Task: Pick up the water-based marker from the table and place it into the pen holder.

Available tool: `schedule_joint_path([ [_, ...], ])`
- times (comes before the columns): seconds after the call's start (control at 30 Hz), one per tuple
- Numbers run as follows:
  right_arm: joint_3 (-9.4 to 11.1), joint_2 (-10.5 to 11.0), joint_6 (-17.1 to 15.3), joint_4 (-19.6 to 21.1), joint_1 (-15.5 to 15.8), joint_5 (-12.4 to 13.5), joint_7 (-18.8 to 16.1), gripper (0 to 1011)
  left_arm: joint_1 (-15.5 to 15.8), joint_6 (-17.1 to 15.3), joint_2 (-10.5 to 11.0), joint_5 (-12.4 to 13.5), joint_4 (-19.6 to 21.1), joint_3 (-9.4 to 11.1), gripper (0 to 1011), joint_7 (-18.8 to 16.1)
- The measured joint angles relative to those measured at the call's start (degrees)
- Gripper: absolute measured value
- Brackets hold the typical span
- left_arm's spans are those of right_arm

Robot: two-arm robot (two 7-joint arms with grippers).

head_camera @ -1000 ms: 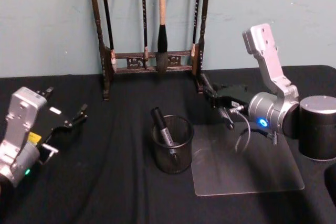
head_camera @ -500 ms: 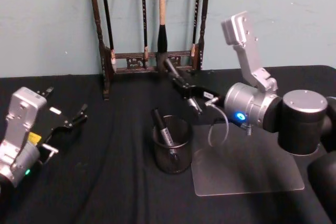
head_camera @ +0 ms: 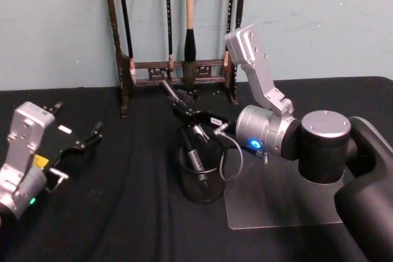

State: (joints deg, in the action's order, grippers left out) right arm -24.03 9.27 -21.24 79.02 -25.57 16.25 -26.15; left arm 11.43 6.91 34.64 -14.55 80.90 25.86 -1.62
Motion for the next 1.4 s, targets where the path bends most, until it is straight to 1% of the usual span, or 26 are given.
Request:
schedule_joint_path([
  [0.33,-0.62,0.43,0.24,-0.75,-0.12,1.22,0.91,239,0.00,0.00,0.00,0.00,0.00,0.00,1009,0.00],
  [0.87,-0.50,0.38,0.16,-0.67,-0.08,1.10,0.87,239,0.00,0.00,0.00,0.00,0.00,0.00,1009,0.00],
  [0.93,-0.48,0.37,0.15,-0.65,-0.07,1.07,0.86,253,0.00,0.00,0.00,0.00,0.00,0.00,1009,0.00],
  [1.0,-0.47,0.36,0.14,-0.64,-0.06,1.04,0.85,334,0.00,0.00,0.00,0.00,0.00,0.00,1009,0.00],
  [1.03,-0.47,0.36,0.14,-0.64,-0.06,1.04,0.85,334,0.00,0.00,0.00,0.00,0.00,0.00,1009,0.00],
  [1.07,-0.47,0.36,0.13,-0.63,-0.06,1.04,0.85,398,0.00,0.00,0.00,0.00,0.00,0.00,1009,0.00],
  [1.1,-0.45,0.35,0.11,-0.63,-0.05,1.02,0.84,440,0.00,0.00,0.00,0.00,0.00,0.00,1009,0.00],
  [1.13,-0.45,0.34,0.11,-0.62,-0.05,1.01,0.83,461,0.00,0.00,0.00,0.00,0.00,0.00,1009,0.00],
  [1.17,-0.45,0.34,0.11,-0.62,-0.05,1.01,0.83,461,0.00,0.00,0.00,0.00,0.00,0.00,1009,0.00],
  [1.2,-0.45,0.34,0.10,-0.62,-0.05,1.01,0.83,522,0.00,0.00,0.00,0.00,0.00,0.00,1009,0.00],
  [1.23,-0.45,0.35,0.08,-0.62,-0.04,1.00,0.82,562,0.00,0.00,0.00,0.00,0.01,0.00,1009,0.00],
  [1.27,-0.45,0.34,0.08,-0.62,-0.05,0.99,0.82,581,0.00,0.00,0.00,0.00,0.00,0.00,1009,0.00],
  [1.3,-0.45,0.34,0.08,-0.62,-0.05,0.99,0.81,646,0.00,0.00,0.00,0.00,0.00,0.00,1009,0.00],
  [1.4,-0.45,0.34,0.07,-0.62,-0.05,0.98,0.81,705,0.00,0.00,0.00,0.00,0.00,0.00,1009,0.00],
])
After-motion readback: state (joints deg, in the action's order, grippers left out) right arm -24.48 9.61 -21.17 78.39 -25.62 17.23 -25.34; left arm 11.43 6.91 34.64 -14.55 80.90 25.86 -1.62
